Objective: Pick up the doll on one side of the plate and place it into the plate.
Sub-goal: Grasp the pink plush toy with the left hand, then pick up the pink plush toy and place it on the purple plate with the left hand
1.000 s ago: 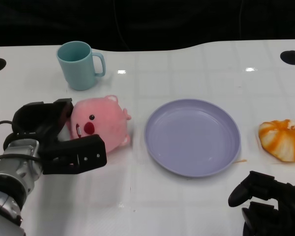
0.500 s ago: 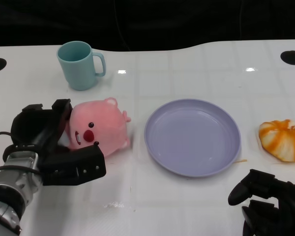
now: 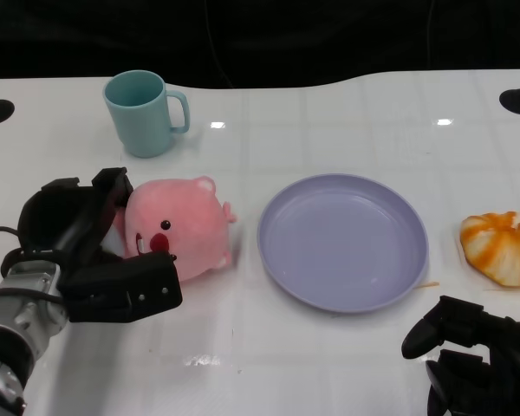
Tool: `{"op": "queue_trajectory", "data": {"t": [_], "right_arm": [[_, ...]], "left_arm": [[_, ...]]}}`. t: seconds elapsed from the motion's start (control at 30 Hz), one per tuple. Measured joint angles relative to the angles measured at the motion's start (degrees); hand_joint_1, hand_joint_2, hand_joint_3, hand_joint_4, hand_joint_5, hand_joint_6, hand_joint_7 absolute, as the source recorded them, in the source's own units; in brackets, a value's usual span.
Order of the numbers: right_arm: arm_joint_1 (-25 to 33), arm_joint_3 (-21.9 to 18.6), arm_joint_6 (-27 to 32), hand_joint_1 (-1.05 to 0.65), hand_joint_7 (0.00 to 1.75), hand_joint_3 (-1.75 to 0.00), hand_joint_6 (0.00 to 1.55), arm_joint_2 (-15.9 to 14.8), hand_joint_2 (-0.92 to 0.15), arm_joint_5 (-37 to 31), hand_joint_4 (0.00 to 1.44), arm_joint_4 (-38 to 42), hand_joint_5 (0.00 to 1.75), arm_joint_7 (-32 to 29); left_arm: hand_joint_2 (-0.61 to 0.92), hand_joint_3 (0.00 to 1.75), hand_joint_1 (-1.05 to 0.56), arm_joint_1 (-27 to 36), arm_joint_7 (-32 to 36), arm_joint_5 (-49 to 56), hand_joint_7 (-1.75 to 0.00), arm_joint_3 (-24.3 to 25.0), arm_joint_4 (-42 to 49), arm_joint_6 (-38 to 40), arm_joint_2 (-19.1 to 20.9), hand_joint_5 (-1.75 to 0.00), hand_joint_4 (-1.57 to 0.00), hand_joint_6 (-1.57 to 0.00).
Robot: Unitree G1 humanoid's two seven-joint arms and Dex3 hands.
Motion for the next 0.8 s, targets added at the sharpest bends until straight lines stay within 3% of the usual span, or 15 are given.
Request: {"op": "queue_trajectory", "data": {"t": [0.3, 0.4, 0.5, 0.57, 0.7, 0.73, 0.8], "right_arm": [[-0.04, 0.00, 0.03, -0.04, 1.46, -0.99, 0.50, 0.00, -0.76, 0.02, 0.60, 0.00, 1.75, 0.01], [-0.13, -0.01, 0.14, -0.04, 1.46, -0.98, 0.49, 0.00, -0.76, 0.09, 0.60, 0.00, 1.75, 0.02], [-0.20, -0.01, 0.15, -0.04, 1.47, -0.98, 0.49, 0.00, -0.76, 0.12, 0.61, 0.02, 1.75, 0.11], [-0.22, -0.01, 0.15, -0.04, 1.47, -0.98, 0.49, 0.00, -0.77, 0.17, 0.61, 0.02, 1.75, 0.13], [-0.22, -0.01, 0.16, -0.04, 1.47, -0.98, 0.49, 0.00, -0.77, 0.18, 0.60, 0.02, 1.75, 0.15], [-0.22, -0.01, 0.18, -0.04, 1.47, -0.98, 0.49, 0.00, -0.77, 0.19, 0.60, 0.03, 1.75, 0.13], [-0.25, -0.01, 0.24, -0.04, 1.47, -0.98, 0.49, 0.00, -0.77, 0.22, 0.60, 0.03, 1.75, 0.14]], "left_arm": [[0.91, 0.32, -0.15, 0.89, -0.07, 0.44, -1.75, 0.33, -6.56, -1.61, 3.15, -1.75, -0.84, -0.66], [0.76, 0.62, -0.16, 1.80, -0.45, 0.26, -1.75, 1.08, -9.77, -1.57, 4.03, -1.75, -0.86, -0.68], [0.71, 0.64, -0.16, 3.14, -0.93, 0.16, -1.75, 2.01, -13.59, -1.54, 4.48, -1.75, -0.86, -0.68], [0.83, 0.37, -0.22, 4.05, -1.81, 0.27, -1.75, 2.40, -16.57, -0.32, 5.03, -1.75, -0.86, -0.62], [0.91, 0.21, -0.22, 5.66, -5.99, 0.19, -1.75, 3.99, -24.43, 2.94, 6.12, -1.75, -0.84, -0.61], [0.89, 0.24, -0.20, 5.89, -7.08, 0.07, -1.75, 4.54, -26.45, 3.47, 6.23, -1.75, -0.85, -0.64], [0.62, 0.76, -0.15, 6.35, -8.66, -0.77, -1.75, 5.52, -30.22, 3.72, 6.24, -1.75, -0.88, -0.68]]}}
